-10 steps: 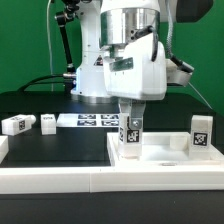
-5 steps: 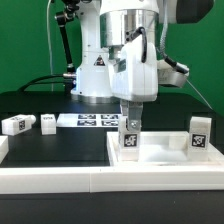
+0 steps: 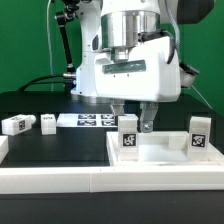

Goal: Assemble square table

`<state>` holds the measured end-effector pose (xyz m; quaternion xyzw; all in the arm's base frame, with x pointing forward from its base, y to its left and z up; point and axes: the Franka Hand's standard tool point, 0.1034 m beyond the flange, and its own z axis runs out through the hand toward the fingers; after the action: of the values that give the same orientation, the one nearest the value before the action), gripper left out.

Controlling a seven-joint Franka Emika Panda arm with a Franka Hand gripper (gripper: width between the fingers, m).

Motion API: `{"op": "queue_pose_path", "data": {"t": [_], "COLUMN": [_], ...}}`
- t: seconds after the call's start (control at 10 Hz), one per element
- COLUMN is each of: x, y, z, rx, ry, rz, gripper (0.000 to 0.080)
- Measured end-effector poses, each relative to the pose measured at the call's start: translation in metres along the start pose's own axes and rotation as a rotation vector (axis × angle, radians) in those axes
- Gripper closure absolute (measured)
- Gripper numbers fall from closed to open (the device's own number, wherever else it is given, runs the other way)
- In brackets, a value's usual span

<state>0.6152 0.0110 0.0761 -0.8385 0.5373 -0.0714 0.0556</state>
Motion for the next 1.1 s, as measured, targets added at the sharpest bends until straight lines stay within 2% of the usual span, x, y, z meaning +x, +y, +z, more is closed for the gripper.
{"op": "queue_pose_path", "data": {"t": [0.5,0.8,1.1], "x": [0.003,0.011,0.012], "y": [0.002,0.003,0.003], "z": [0.001,0.0,0.0], "rx": [-0.003,-0.007,-0.015], "ry": [0.0,0.006,0.011], "rz": [-0.411,-0.694,-0.858], "gripper": [0.0151,0.0151,0.0151]}}
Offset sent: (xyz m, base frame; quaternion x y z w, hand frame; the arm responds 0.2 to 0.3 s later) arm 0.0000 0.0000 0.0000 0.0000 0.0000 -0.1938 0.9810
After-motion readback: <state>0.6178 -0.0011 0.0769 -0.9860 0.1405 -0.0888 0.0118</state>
